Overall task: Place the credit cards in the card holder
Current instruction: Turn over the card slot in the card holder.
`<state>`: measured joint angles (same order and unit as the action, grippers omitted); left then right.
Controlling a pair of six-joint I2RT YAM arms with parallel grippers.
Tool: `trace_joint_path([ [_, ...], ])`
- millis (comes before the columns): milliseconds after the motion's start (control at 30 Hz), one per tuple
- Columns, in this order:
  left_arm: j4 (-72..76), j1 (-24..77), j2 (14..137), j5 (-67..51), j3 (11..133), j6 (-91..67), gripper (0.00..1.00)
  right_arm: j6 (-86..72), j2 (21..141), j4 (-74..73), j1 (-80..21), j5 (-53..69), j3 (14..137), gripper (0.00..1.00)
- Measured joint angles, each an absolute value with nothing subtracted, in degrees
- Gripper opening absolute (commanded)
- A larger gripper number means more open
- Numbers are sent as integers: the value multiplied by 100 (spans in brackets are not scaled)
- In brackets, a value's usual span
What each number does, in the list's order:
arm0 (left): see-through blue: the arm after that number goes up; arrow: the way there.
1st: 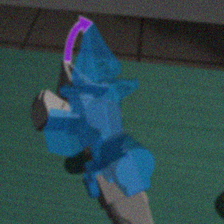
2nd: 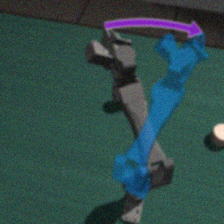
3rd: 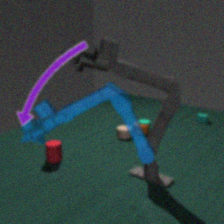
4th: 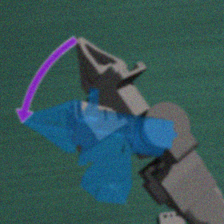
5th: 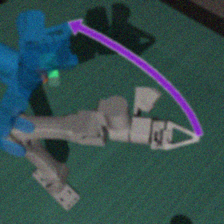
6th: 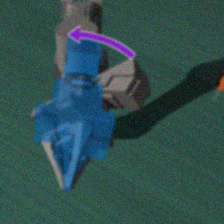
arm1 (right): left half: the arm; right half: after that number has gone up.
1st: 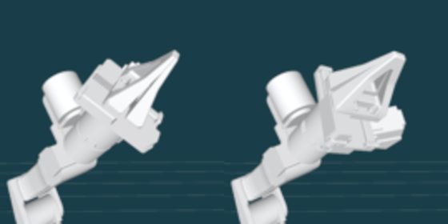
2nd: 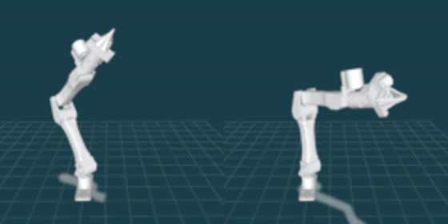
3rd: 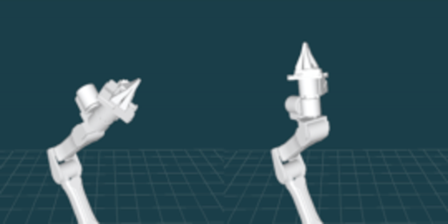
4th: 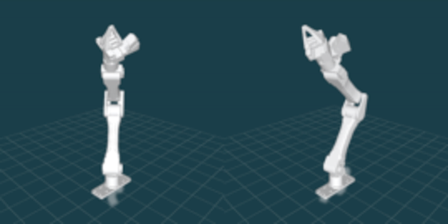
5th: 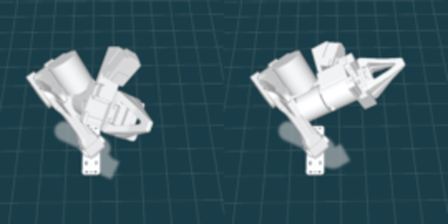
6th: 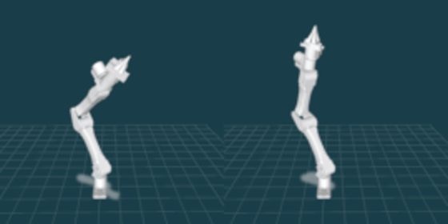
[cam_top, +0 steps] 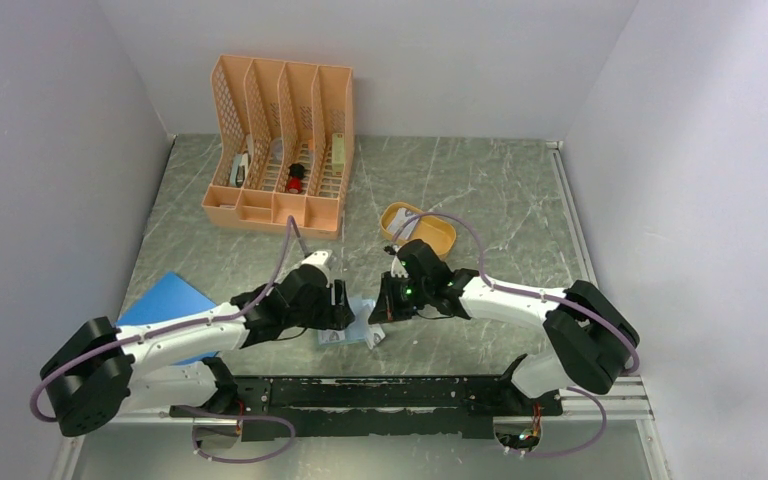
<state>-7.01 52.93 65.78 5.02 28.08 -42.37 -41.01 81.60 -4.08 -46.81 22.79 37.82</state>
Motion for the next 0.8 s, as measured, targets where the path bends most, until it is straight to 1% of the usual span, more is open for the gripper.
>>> trace_joint_path([
  [267, -819, 5293, 6003, 644, 2808, -4272, 66, -4121, 8281, -279, -4753, 2390, 3859, 0],
  [667, -1223, 5293, 5640, 904, 2794, -4401, 65, -4180, 8678, -128, -4958, 2493, 4121, 0],
  [800, -1328, 5293, 5596, 976, 2766, -4445, 64, -4187, 8781, -62, -4974, 2493, 4145, 0],
])
